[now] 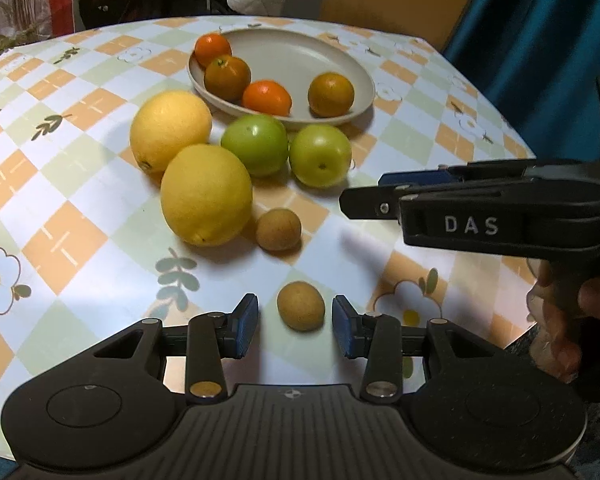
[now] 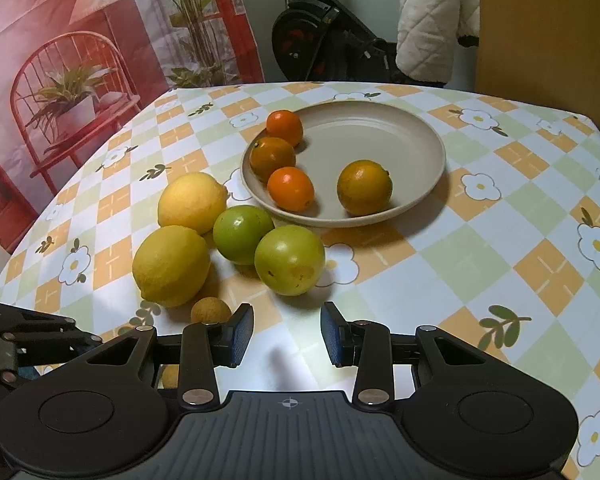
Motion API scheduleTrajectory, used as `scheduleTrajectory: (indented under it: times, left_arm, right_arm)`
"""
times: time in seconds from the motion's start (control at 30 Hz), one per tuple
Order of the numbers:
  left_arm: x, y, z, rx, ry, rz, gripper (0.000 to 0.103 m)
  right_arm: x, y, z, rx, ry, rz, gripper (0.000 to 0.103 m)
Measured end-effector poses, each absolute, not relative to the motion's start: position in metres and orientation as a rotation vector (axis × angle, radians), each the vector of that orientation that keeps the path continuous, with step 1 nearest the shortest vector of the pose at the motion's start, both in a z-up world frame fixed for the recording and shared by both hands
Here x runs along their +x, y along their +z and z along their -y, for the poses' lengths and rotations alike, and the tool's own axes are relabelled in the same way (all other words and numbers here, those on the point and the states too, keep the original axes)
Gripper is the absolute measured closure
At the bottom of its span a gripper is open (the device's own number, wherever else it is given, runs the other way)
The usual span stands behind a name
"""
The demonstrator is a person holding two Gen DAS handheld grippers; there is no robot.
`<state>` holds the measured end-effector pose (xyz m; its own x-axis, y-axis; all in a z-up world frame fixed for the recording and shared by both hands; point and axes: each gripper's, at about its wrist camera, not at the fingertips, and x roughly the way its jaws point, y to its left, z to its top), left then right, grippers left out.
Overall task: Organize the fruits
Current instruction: 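Move both grippers down to the small brown fruits beside the lemons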
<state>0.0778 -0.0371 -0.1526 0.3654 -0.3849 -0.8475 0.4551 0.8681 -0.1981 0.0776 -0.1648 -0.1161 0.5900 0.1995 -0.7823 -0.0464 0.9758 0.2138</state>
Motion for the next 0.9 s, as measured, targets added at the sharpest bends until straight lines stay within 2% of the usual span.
scheduleTrajectory:
  times: [0.07,0.13,0.9]
  left_arm:
    - [0.079,-0.153,0.036,0.068,-0.532,-1.067,0.065]
    - [0.081,-0.153,0.033,0.053,-0.52,-1.066,0.075]
    - [0.089,-0.151,0.002,-0.051,-0.382,-1.056,0.075]
  right_arm:
    - [0.078,-0.116,0.163,0.175,0.149,-0.931,0.068]
    - [0.078,-0.117,0.162,0.173,0.154,-0.934,0.068]
    - [0.109,-0.126,0.114,0.06,0.316,-0.97,0.068]
